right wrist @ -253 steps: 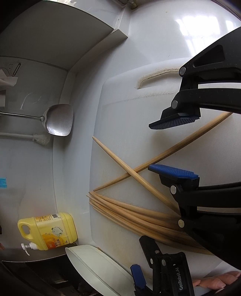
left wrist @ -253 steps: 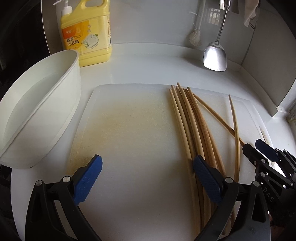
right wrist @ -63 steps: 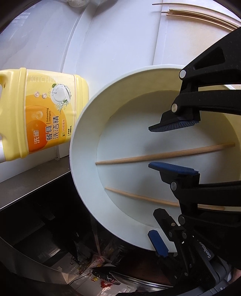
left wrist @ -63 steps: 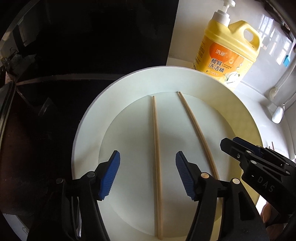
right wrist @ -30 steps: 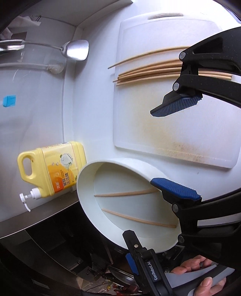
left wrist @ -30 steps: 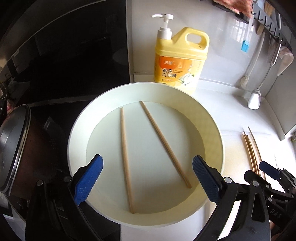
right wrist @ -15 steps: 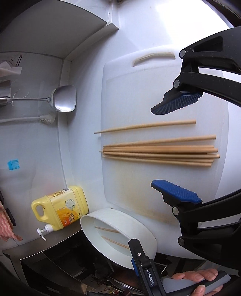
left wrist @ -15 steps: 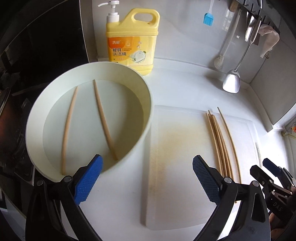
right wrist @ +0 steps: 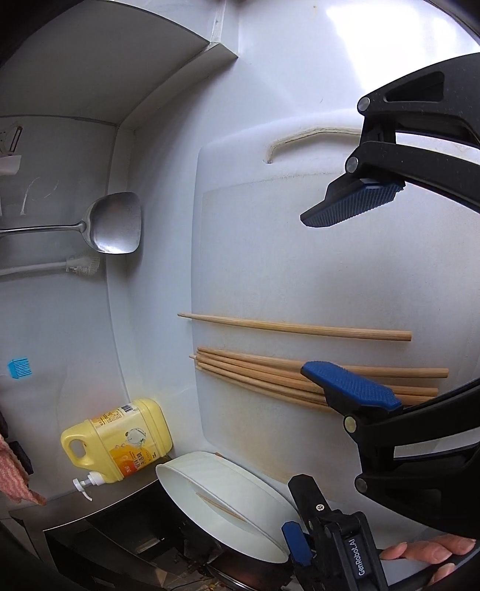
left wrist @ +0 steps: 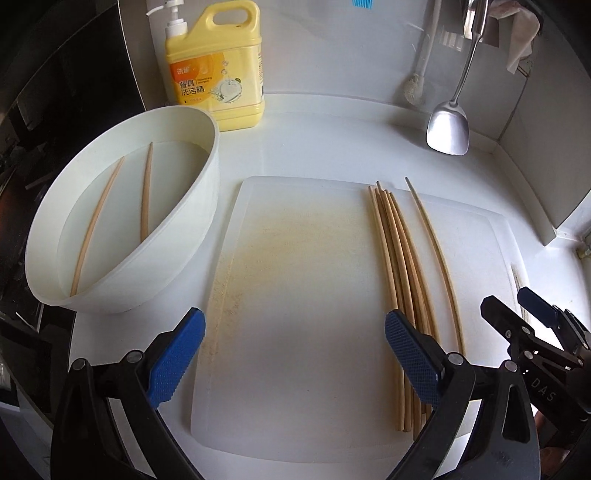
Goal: Organize utensils
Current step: 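Close the left tool on another chopstick while the right tool grasps one too, then carry the left tool's chopstick over the basin while the right tool carries its own, then open the left tool to drop its chopstick while the right tool releases its own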
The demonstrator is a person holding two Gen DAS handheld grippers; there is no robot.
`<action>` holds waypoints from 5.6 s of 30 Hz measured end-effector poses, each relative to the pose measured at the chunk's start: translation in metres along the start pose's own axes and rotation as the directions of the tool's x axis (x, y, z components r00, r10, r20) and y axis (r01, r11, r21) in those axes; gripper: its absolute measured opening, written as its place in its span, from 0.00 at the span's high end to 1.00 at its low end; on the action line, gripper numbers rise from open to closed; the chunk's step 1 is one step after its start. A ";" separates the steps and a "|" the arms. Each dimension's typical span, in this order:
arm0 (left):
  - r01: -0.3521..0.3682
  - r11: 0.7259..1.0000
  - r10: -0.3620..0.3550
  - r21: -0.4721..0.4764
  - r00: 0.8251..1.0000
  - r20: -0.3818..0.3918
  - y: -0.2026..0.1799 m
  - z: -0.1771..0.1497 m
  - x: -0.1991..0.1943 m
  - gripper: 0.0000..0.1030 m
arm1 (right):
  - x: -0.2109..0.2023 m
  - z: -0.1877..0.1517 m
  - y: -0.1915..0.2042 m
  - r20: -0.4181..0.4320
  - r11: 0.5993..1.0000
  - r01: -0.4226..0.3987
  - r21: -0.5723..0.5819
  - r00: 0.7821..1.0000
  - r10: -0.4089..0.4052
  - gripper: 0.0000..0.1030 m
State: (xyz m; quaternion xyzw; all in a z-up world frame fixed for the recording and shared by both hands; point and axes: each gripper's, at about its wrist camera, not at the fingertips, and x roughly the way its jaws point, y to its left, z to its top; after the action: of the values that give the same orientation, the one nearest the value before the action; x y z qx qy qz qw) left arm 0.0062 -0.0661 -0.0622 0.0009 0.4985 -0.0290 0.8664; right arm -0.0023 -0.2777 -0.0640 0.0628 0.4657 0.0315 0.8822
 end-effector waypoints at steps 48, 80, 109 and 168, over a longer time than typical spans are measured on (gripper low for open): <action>-0.050 0.999 0.050 -0.010 0.998 0.027 -0.032 -0.004 0.056 0.05 | 0.039 0.006 -0.003 0.036 0.986 0.092 -0.138 0.995 -0.088 0.31; 0.026 0.999 -0.024 -0.027 0.997 0.068 -0.049 -0.012 0.039 0.93 | 0.046 0.004 0.023 0.019 0.955 -0.026 -0.296 0.999 0.033 0.94; 0.009 0.978 0.022 -0.206 0.989 0.147 0.141 0.043 -0.084 0.93 | -0.025 0.077 0.153 0.072 0.935 -0.297 -0.195 0.946 0.315 0.94; -0.022 0.983 0.034 -0.181 0.997 0.066 0.289 0.095 0.001 0.35 | 0.078 0.109 0.289 -0.111 0.967 -0.235 -0.102 0.968 0.224 0.66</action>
State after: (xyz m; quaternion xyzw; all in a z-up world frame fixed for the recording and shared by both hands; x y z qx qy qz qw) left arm 0.1036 0.2198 -0.0232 -0.0715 0.4690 0.0285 0.8799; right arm 0.1332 0.0087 -0.0265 0.0642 0.4956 0.1631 0.8507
